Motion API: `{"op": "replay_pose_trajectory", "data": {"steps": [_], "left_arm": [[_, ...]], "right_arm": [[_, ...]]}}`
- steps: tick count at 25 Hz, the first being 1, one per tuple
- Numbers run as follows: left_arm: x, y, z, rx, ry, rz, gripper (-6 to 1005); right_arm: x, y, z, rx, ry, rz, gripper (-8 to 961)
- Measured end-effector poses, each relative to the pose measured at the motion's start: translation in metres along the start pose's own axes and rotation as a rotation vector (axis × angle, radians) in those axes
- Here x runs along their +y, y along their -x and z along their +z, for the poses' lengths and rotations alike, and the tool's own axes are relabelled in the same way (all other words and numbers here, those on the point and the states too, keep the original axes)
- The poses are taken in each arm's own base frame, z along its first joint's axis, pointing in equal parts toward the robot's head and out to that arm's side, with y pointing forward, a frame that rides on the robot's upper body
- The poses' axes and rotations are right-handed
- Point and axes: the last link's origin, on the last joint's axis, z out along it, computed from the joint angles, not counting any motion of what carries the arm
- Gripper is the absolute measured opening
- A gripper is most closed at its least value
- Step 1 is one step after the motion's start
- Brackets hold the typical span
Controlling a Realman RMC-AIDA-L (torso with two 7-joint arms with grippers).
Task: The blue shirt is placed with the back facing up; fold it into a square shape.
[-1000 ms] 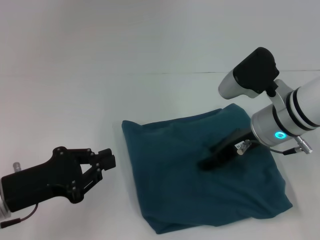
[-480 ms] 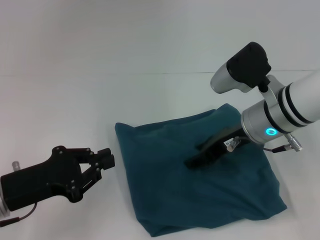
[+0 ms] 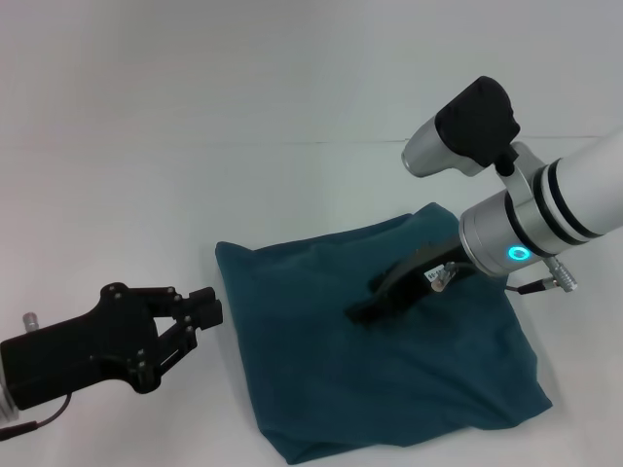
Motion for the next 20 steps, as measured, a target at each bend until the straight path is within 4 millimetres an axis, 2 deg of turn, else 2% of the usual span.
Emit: {"op": "replay_pose_trajectory", "data": {"steps": [5,12,16,20], "left_arm": [[0.0,0.0,-0.001,0.001,-0.003,-0.002,128],[0.0,0.0,0.0,0.003,-0.001,-0.004,129],[0.0,0.0,0.0,0.003,0.0,-0.004,129],[0.001,0.0,0.0,0.004,0.001,-0.005,130]], "right_arm": [[0.0,-0.003,-0.011,-0.008,-0.009,0.026,595],[0.012,-0.01,-0.03,0.044,-0.02,0.054,595],[0.009,-0.018,-0.029,0.066,-0.034,0.074,595],[0.005,-0.025,-0.019,0.086,-0.052,0.076,596]]}}
